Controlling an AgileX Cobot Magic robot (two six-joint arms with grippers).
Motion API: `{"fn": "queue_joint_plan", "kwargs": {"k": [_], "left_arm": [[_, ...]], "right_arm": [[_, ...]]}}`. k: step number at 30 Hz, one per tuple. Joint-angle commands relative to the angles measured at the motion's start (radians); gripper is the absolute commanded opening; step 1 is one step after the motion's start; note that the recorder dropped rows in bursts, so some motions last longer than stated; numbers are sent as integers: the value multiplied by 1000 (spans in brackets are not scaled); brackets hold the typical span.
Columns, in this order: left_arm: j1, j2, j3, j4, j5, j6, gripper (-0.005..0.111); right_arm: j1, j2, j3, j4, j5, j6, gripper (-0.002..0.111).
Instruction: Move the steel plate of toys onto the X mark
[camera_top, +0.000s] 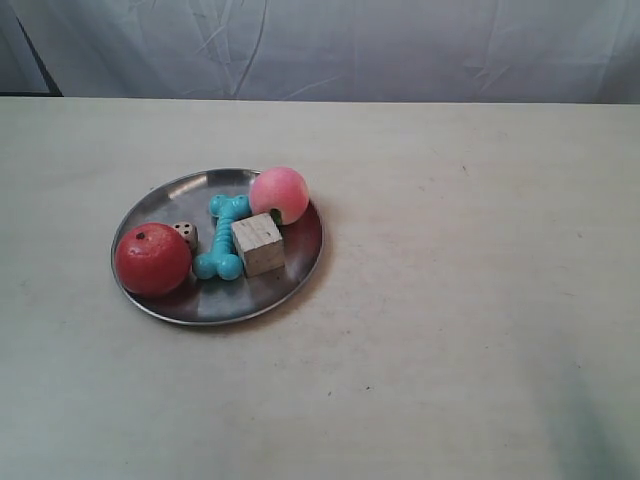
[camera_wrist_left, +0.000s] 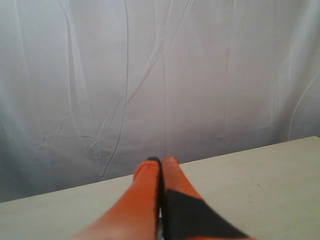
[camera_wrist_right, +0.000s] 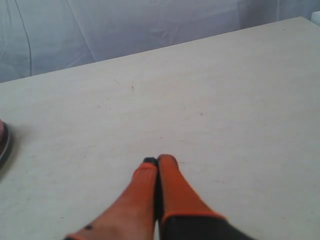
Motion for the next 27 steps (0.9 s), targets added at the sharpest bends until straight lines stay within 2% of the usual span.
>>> {"fn": "queue_joint_plan", "kwargs": {"k": [1,4,7,10,14,18,19,20,21,22,23,27], "left_arm": [[-6,-9,16,61,-13,-4,0],[-4,-41,104,208,-72,-1,0],[18,-84,212,185,-193,-1,0],[29,-100,267,131,-318,-1,0],[29,-98,300,216,-472,-1,0],[28,-129,368,278,-490,-8,0],[28,-145,386,343,-476,-56,0],[28,-171,421,531,-471,-269,0],[28,-184,441,650,-471,-441,0],[28,-211,477,850,-473,-746,0],[28,-229,500,957,-473,-920,0],[35,-308,528,1000,-448,-974,0]], "right_arm": [[-4,-7,3,3,-10,-4,0],[-4,-7,3,3,-10,-4,0],[-4,-7,3,3,-10,-4,0],[-4,-7,3,3,-10,-4,0],[-4,-7,3,3,-14,-4,0],[-4,-7,3,3,-14,-4,0],[-4,-7,3,3,-14,-4,0],[-4,-7,3,3,-14,-4,0],[-4,-7,3,3,-14,-4,0],[-4,-7,3,3,-14,-4,0],[-4,-7,3,3,-14,-4,0],[-4,-7,3,3,-14,-4,0]]}}
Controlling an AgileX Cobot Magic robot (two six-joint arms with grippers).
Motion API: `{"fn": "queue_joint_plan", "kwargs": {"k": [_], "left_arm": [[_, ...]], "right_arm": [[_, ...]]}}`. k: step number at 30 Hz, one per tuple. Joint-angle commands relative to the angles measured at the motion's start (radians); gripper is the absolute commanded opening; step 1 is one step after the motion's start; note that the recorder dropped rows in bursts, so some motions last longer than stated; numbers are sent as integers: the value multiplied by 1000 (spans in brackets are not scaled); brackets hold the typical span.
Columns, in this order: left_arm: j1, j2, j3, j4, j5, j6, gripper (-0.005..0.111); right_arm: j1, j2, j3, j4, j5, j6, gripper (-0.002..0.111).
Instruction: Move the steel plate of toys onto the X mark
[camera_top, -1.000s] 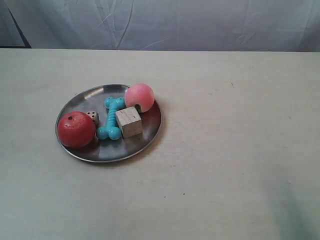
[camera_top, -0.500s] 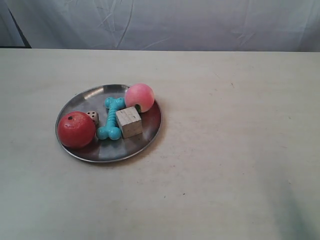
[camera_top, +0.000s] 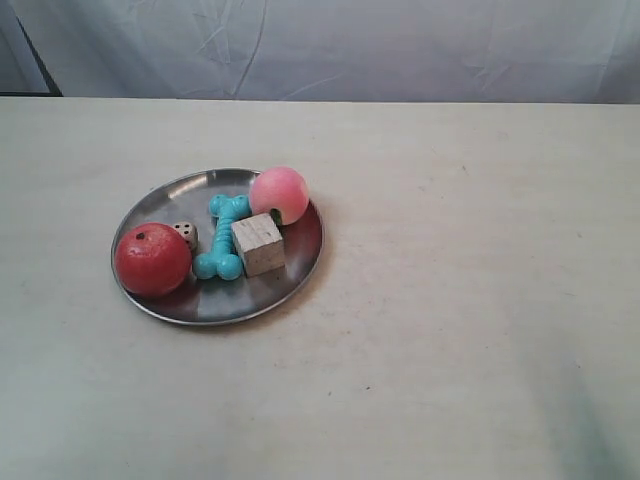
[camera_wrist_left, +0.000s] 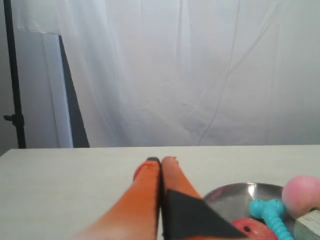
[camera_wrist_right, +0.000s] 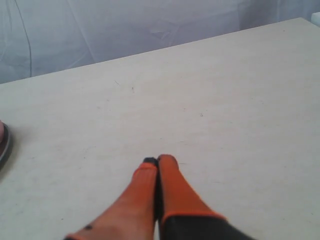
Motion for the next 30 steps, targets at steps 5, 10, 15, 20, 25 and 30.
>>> {"fn": "queue_joint_plan", "kwargs": {"k": [5,10,15,20,25,30], "left_arm": [[8,-131,13,135,81,-87,0],[8,-131,13,135,81,-87,0],[8,-131,13,135,81,-87,0],[8,-131,13,145,81,-87,0],[8,-131,13,145,81,-85,0],[8,-131,13,145,81,-85,0]], "right_arm": [[-4,-7,3,0,-8,-4,0],[-4,-7,3,0,-8,-4,0],[-4,-7,3,0,-8,-4,0],[-4,-7,3,0,-8,-4,0],[-4,-7,3,0,-8,-4,0],[-4,-7,3,0,-12,-4,0]]}}
